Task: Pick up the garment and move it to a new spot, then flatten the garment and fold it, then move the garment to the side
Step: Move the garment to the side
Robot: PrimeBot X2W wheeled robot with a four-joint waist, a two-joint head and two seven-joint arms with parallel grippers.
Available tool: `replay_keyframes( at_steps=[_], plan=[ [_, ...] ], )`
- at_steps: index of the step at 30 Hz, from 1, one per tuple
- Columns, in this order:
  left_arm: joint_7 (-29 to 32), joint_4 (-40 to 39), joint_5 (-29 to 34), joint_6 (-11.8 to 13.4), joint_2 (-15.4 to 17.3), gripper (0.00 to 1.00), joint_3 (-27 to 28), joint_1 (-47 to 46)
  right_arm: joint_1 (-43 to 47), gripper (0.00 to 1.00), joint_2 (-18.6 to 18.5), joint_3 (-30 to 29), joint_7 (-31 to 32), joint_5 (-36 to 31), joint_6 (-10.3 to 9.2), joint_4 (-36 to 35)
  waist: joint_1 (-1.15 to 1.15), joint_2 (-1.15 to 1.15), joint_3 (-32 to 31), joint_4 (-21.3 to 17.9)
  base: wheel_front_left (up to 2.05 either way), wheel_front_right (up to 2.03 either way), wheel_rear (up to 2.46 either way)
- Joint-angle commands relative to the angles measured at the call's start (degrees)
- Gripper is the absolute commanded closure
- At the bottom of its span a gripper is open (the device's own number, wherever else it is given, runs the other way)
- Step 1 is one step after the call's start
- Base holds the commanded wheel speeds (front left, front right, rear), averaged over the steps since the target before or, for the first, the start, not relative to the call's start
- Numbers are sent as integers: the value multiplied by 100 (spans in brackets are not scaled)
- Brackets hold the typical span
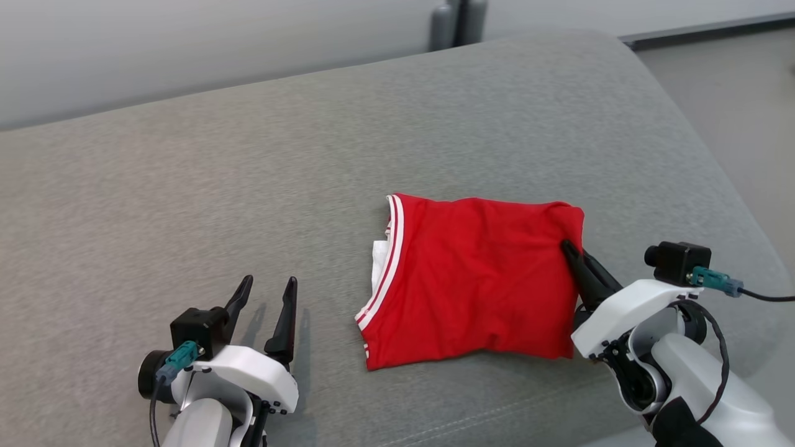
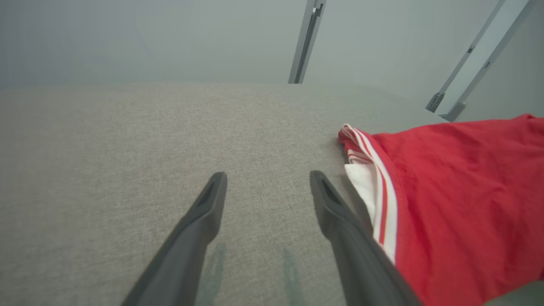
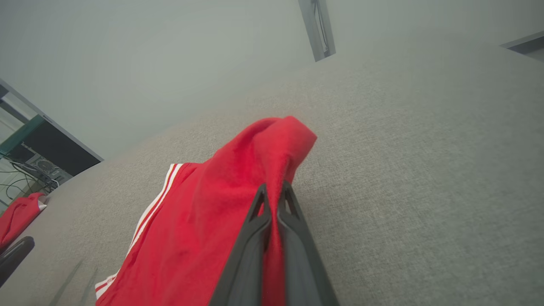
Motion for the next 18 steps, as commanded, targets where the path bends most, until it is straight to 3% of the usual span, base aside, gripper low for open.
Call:
replay_keyframes(
  at_steps=[1,12,18],
  plan=[
    [-34,-138,47,-41,60,0,210,-215,104,100,16,-16,-83,-74,0,-100,0,0,78,-347,0,0,0],
    [-34,-191,321,-173,60,0,498,-380,287,100,238,-300,-83,-294,0,-216,0,0,404,-1266,0,0,0],
    [-34,-222,509,-235,60,0,608,-481,296,100,339,-504,-83,-410,0,-253,0,0,666,-1461,0,0,0]
  ],
)
